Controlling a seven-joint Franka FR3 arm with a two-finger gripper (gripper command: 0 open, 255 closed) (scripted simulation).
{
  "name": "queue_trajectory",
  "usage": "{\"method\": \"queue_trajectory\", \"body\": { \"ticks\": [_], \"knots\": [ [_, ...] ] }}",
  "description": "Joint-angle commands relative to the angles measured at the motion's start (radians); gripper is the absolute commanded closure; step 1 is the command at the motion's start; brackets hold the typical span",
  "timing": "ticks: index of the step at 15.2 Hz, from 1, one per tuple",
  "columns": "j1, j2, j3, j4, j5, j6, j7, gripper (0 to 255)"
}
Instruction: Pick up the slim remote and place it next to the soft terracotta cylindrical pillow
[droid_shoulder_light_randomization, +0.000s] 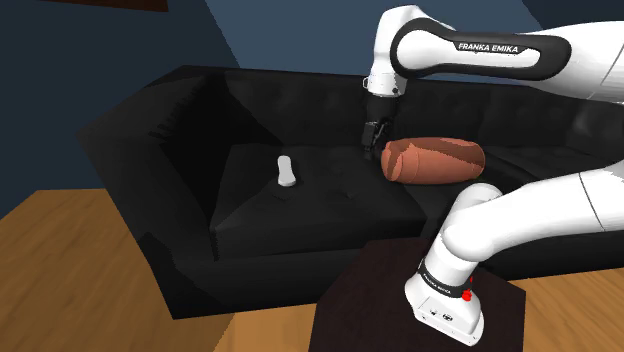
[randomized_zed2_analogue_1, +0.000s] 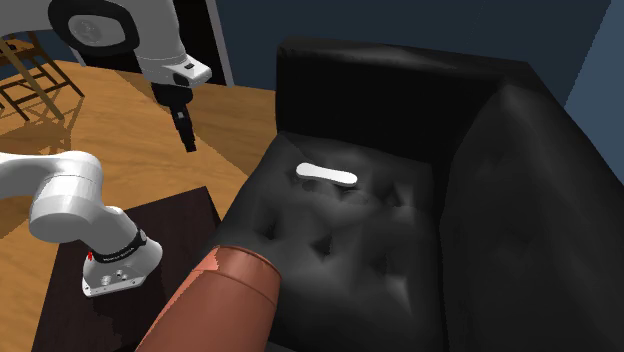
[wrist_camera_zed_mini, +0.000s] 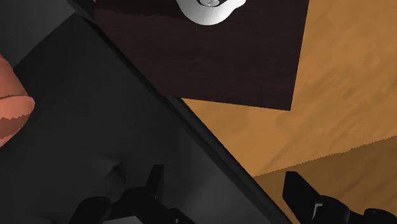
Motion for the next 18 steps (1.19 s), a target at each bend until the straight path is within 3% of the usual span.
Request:
{"method": "queue_trajectory", "body": {
  "ticks": [1, 9, 18],
  "knots": [
    [0.000, 0.000, 0.000, 0.000, 0.000, 0.000, 0.000, 0],
    [-0.032, 0.278, 0.059, 0.055, 0.037, 0.245, 0.168, 0],
    [-0.071, 0.619, 0.094, 0.221, 0.029, 0.444, 0.350, 0]
  ]
}}
